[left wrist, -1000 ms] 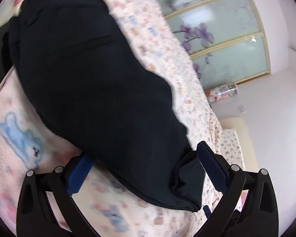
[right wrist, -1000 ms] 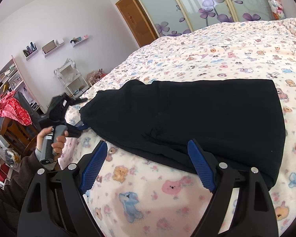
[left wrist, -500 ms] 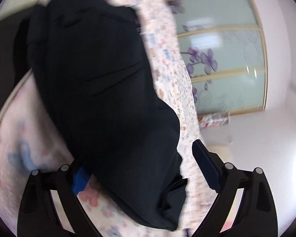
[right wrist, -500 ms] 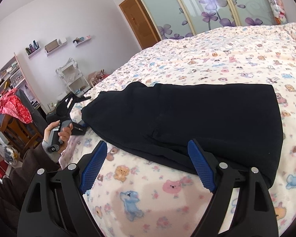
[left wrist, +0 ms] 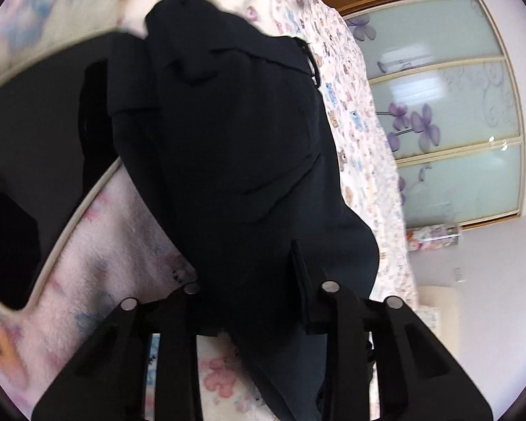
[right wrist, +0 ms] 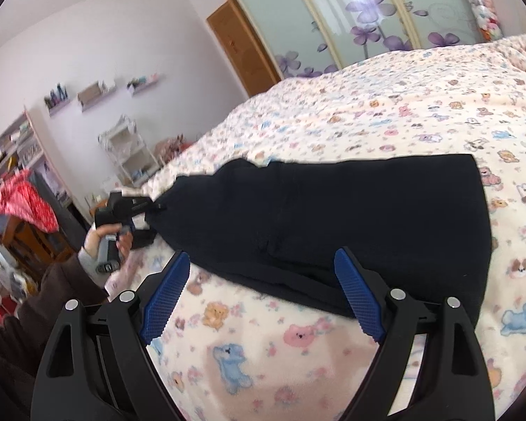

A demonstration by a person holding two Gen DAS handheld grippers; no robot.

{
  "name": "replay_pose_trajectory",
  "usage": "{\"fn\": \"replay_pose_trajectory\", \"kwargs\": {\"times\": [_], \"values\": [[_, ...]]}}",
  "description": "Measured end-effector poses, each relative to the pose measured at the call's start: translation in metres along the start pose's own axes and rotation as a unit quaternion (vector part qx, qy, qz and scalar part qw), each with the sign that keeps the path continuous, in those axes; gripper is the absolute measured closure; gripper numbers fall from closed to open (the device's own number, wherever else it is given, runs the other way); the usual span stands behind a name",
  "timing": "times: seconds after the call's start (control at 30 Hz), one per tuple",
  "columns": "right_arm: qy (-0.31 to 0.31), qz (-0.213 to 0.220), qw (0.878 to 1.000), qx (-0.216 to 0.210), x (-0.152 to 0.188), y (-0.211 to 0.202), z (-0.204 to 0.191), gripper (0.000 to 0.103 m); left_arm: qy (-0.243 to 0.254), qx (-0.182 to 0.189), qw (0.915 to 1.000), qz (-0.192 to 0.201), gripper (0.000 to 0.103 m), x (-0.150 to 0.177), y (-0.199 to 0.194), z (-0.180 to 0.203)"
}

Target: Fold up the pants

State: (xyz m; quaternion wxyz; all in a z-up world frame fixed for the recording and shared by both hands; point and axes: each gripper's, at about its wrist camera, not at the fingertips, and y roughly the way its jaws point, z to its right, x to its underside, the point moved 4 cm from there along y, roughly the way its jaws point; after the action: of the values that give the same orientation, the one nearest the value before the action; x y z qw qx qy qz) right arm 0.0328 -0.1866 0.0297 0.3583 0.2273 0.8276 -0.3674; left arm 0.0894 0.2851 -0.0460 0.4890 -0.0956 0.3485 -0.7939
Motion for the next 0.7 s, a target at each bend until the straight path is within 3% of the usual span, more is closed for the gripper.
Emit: {"fn": "replay_pose_trajectory", "kwargs": {"times": [0.13,0.17,0.23,0.3,0.43,0.53,0.63,0.67,0.7], "values": [[0.037,0.039,0.999,-0.003,-0.009,-0.02,0.013,0.016,0.099,-0.072,0.9917,0.039,0.082,0.002,-0.013,0.039],[0.041,0.046,0.998,-0.004,-0.011,-0.024,0.015,0.016,0.135,-0.091,0.9851,0.054,0.084,0.004,-0.017,0.056],[0.048,0.065,0.997,-0.008,-0.016,-0.034,0.019,0.016,0.206,-0.122,0.9677,0.08,0.086,0.011,-0.022,0.088],[0.052,0.08,0.995,-0.01,-0.02,-0.042,0.021,0.015,0.278,-0.146,0.9436,0.105,0.087,0.025,-0.026,0.125],[0.072,0.116,0.99,-0.018,-0.029,-0.06,0.031,0.014,0.383,-0.152,0.9016,0.13,0.088,0.063,-0.026,0.188],[0.091,0.146,0.985,-0.024,-0.036,-0.073,0.04,0.013,0.466,-0.138,0.8633,0.137,0.088,0.113,-0.012,0.241],[0.112,0.177,0.978,-0.014,-0.04,-0.086,0.053,0.013,0.581,-0.109,0.7948,0.136,0.088,0.191,0.013,0.285],[0.119,0.185,0.975,-0.009,-0.042,-0.09,0.058,0.013,0.63,-0.083,0.7622,0.122,0.088,0.229,0.022,0.293],[0.128,0.192,0.973,-0.004,-0.042,-0.094,0.064,0.013,0.662,-0.065,0.7396,0.103,0.088,0.258,0.029,0.296]]}}
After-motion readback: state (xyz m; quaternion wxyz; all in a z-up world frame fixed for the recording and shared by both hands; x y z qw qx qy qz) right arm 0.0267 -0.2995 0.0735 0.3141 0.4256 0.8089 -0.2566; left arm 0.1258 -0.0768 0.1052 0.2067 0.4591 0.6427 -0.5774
